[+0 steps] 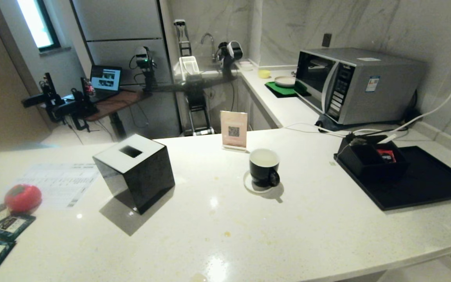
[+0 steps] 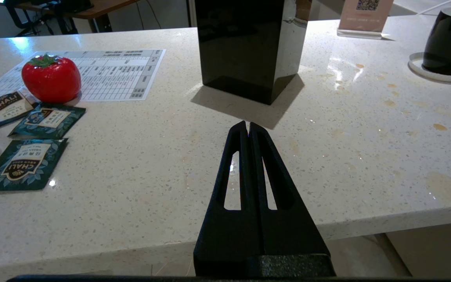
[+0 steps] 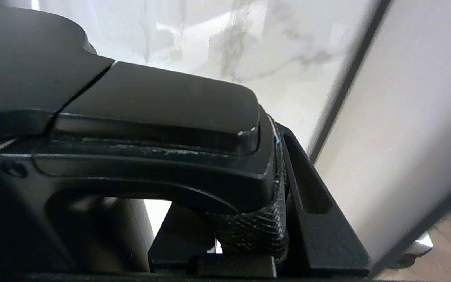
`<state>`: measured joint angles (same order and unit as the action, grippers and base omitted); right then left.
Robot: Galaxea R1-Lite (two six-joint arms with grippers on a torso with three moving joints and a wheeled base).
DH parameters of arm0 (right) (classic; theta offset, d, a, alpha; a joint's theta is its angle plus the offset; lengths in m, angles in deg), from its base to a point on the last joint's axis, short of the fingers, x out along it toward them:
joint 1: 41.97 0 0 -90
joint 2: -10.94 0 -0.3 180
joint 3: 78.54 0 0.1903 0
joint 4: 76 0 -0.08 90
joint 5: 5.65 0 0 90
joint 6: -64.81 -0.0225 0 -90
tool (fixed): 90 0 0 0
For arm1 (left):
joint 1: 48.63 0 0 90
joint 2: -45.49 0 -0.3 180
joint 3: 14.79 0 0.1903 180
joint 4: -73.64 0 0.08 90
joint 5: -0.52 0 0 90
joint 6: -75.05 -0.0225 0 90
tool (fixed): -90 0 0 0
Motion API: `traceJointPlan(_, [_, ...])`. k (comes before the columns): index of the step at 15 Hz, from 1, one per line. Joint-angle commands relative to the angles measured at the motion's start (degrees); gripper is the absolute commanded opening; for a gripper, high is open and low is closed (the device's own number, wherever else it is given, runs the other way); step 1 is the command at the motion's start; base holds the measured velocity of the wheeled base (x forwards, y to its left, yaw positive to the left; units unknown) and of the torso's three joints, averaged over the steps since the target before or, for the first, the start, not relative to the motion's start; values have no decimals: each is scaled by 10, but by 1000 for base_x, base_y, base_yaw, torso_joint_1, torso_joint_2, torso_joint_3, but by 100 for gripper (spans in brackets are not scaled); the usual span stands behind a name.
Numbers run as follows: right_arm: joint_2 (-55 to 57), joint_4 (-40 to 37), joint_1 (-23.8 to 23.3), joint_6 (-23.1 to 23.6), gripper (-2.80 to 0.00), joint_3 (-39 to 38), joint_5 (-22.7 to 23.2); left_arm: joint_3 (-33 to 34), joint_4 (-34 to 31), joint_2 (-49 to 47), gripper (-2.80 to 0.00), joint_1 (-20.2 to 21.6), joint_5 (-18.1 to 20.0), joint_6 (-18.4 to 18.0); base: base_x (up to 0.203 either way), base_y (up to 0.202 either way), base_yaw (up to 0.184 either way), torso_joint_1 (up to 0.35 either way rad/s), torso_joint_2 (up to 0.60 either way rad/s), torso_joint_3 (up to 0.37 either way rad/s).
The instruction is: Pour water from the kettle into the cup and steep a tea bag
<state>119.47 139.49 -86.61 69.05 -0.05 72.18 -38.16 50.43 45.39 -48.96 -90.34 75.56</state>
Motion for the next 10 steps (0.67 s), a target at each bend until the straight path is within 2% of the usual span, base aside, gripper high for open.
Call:
traceJointPlan(1, [55, -6, 1, 1, -280, 42, 0, 0, 0, -1, -280, 0, 0, 0, 0, 0, 0, 0, 0, 0])
traceJointPlan(3, [85, -14, 7, 1, -280, 70, 9, 0, 0, -1, -280, 0, 0, 0, 0, 0, 0, 0, 0, 0])
traceJointPlan(5, [104, -12, 11, 4, -280, 87, 75, 0, 0, -1, -280, 0, 0, 0, 0, 0, 0, 0, 0, 0])
traceJointPlan(10, [151, -21, 39, 4, -280, 157, 85, 0, 0, -1, -280, 0, 0, 0, 0, 0, 0, 0, 0, 0])
